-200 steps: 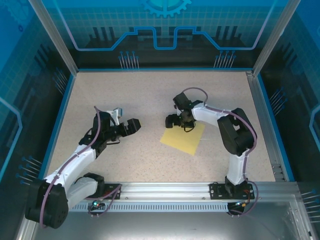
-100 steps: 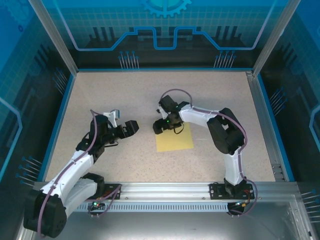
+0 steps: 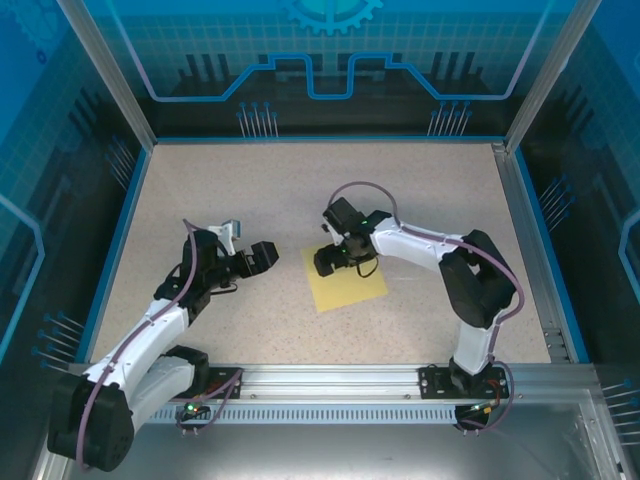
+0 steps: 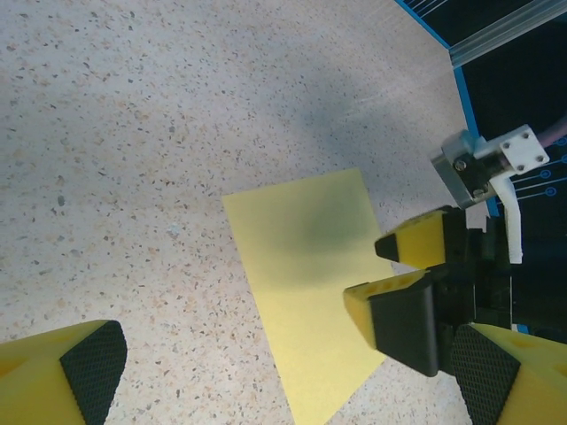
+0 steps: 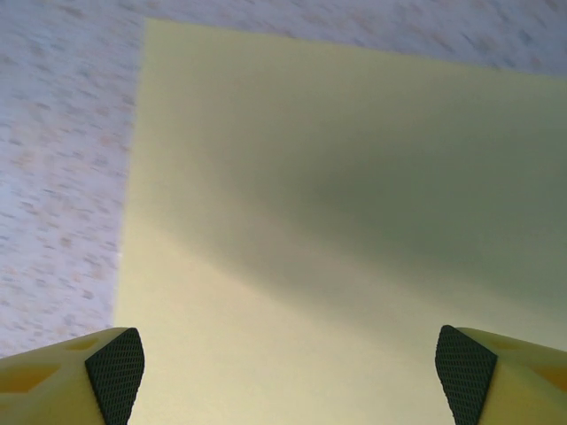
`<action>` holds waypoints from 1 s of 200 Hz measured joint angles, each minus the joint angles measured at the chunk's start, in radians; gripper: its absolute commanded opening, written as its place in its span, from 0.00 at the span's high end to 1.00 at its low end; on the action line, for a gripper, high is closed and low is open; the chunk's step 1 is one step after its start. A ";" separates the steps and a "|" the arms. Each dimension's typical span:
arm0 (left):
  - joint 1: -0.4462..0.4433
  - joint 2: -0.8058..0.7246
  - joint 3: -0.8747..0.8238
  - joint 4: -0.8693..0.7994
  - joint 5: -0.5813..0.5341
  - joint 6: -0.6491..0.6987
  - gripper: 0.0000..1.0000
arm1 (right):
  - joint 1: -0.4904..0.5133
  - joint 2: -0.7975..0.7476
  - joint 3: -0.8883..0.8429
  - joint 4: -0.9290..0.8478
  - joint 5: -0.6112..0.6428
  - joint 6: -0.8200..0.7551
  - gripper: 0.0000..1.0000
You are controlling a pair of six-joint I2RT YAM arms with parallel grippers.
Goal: Fold a paper plane with a square sheet of paper (pick it up from the middle)
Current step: Rotate the square sheet of paper at the center of the table.
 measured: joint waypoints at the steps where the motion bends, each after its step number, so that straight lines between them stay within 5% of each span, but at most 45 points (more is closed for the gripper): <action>1: 0.000 0.000 0.000 0.000 0.000 0.000 0.01 | -0.002 -0.001 -0.003 0.001 0.000 0.002 0.11; 38: 0.000 0.000 -0.003 0.001 -0.007 0.000 0.02 | -0.073 -0.034 -0.165 0.086 -0.032 0.074 0.11; 111: 0.000 0.000 -0.003 0.003 -0.011 0.000 0.01 | -0.018 -0.183 -0.357 0.246 -0.033 0.275 0.10; 145: 0.000 0.001 -0.005 0.007 -0.011 -0.001 0.02 | 0.047 -0.186 -0.308 0.116 0.057 0.305 0.01; 200: 0.000 0.001 -0.043 0.017 -0.014 -0.001 0.02 | 0.099 -0.137 -0.059 -0.132 0.217 0.253 0.01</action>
